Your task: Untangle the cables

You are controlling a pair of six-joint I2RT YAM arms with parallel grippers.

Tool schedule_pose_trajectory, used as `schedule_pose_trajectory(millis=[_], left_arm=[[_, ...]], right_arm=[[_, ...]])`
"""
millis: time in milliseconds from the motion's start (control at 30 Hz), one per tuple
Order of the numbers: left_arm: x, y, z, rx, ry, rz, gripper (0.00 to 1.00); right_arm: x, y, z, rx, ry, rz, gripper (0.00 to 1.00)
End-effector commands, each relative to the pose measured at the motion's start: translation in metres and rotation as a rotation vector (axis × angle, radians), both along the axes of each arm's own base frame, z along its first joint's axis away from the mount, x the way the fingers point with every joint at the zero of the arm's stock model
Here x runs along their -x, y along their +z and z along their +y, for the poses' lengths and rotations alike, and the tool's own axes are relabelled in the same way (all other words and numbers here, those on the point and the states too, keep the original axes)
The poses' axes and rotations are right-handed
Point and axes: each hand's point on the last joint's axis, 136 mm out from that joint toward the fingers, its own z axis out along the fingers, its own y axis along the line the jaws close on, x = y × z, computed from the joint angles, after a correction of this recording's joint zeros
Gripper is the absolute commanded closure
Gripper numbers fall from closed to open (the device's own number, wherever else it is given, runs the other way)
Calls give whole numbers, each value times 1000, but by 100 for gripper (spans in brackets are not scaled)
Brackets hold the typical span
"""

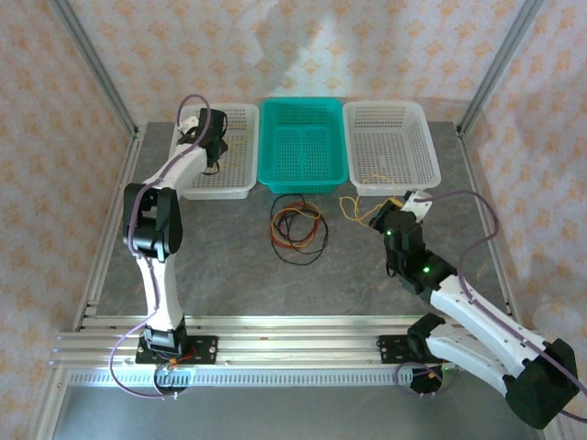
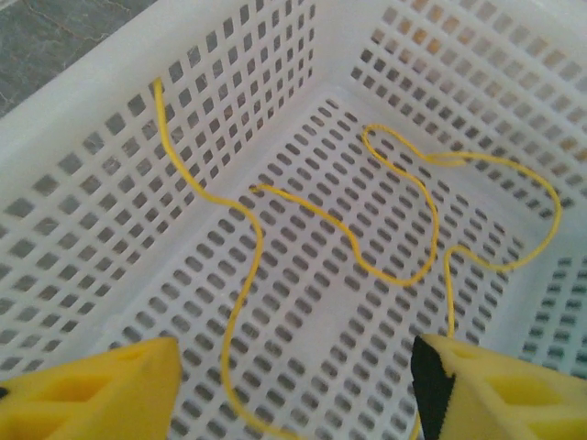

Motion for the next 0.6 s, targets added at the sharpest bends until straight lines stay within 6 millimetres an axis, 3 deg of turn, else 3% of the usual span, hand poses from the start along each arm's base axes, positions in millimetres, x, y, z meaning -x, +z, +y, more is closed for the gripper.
schedule_pose_trajectory(millis=[0, 267, 433, 567], left_arm=[[10, 70, -26, 12, -129, -169, 28], [66, 122, -131, 115, -628, -391, 31], [117, 137, -193, 136, -901, -460, 32], [152, 143, -224, 160, -1037, -513, 33]], right_arm=[[-1, 26, 14, 11, 99, -59, 100], [-12, 41, 39, 80, 227, -95, 100], [-22, 49, 65, 121, 341, -109, 100], [-27, 55, 90, 136, 454, -115, 100]])
